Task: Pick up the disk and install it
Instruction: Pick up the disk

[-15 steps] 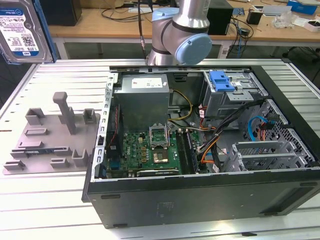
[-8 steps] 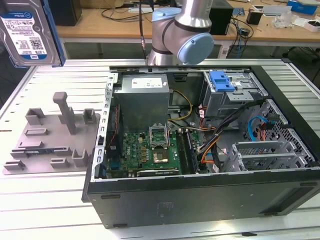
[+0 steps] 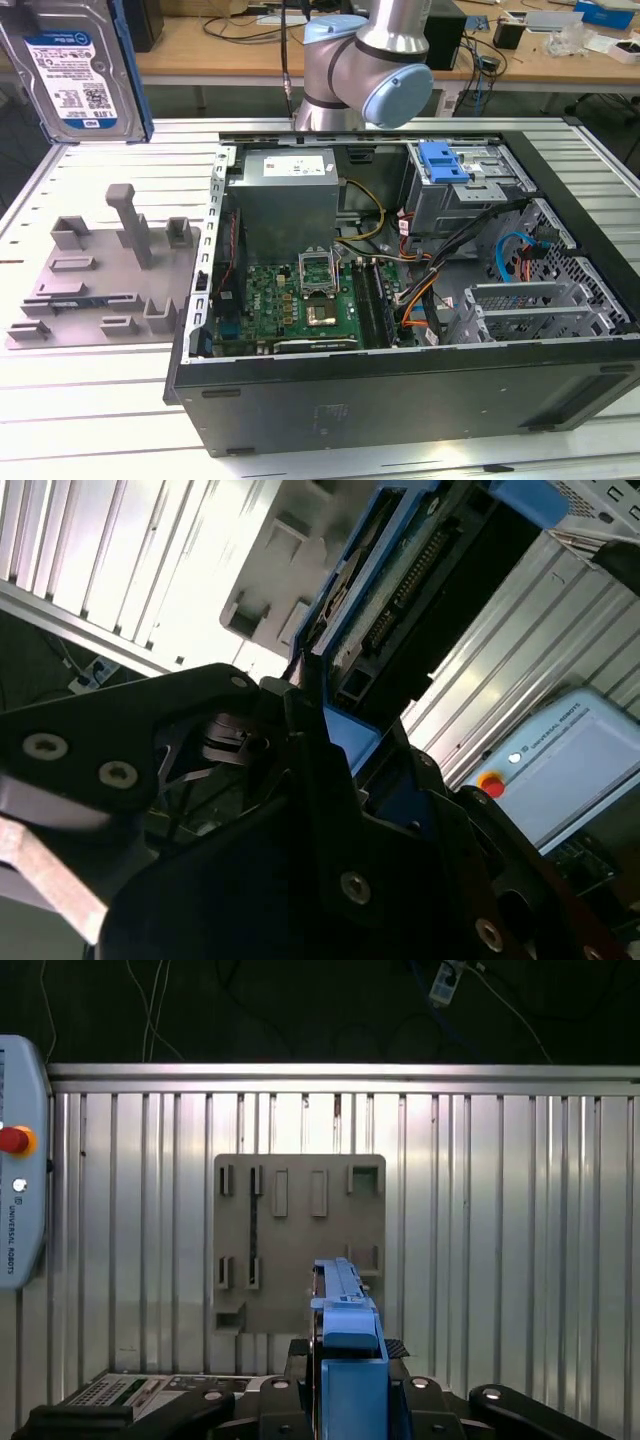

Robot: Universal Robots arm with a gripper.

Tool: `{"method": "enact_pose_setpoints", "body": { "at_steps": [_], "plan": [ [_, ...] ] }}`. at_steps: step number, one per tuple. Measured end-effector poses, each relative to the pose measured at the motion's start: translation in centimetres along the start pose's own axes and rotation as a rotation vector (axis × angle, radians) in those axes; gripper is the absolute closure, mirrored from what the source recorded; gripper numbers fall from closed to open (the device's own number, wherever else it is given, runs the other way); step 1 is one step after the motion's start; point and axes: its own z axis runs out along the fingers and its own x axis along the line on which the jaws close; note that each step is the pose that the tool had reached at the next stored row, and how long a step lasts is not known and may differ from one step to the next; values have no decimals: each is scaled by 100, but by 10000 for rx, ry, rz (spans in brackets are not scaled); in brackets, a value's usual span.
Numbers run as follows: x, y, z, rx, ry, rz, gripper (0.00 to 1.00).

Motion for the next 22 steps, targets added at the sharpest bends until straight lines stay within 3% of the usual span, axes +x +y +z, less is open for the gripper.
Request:
{"method": "enact_pose_setpoints", "body": {
  "at_steps": [22],
  "plan": [
    [513,-749,-9,-118,-2,-4,63]
  ]
}}
